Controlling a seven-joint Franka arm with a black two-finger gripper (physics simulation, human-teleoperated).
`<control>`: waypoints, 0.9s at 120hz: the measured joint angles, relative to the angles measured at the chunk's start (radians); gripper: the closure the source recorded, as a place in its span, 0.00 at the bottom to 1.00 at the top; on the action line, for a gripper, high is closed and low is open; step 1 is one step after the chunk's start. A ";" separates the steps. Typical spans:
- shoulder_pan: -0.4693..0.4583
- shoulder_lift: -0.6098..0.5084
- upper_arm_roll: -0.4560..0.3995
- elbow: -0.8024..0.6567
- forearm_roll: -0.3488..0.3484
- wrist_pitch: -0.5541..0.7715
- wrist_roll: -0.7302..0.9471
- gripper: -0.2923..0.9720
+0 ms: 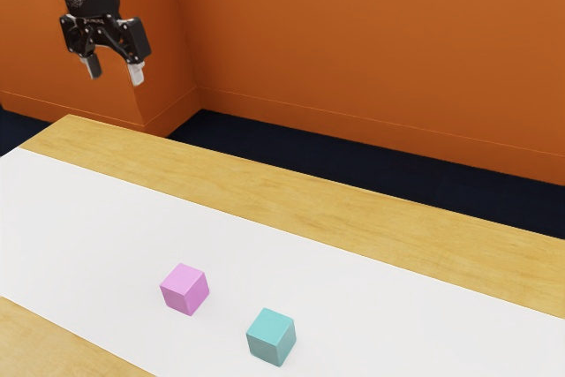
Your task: Pick up the blue block with one arm, and put the blue block on the pink block with one arm
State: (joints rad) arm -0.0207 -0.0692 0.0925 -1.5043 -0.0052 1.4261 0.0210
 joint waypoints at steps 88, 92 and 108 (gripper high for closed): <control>-0.283 0.105 -0.022 -0.427 -0.040 0.510 -0.151 0.25; -0.287 0.113 -0.021 -0.431 -0.045 0.524 -0.160 0.25; -0.289 0.114 -0.020 -0.506 -0.062 0.591 -0.198 0.26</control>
State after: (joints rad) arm -0.3094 0.0449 0.0720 -2.0100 -0.0671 2.0172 -0.1767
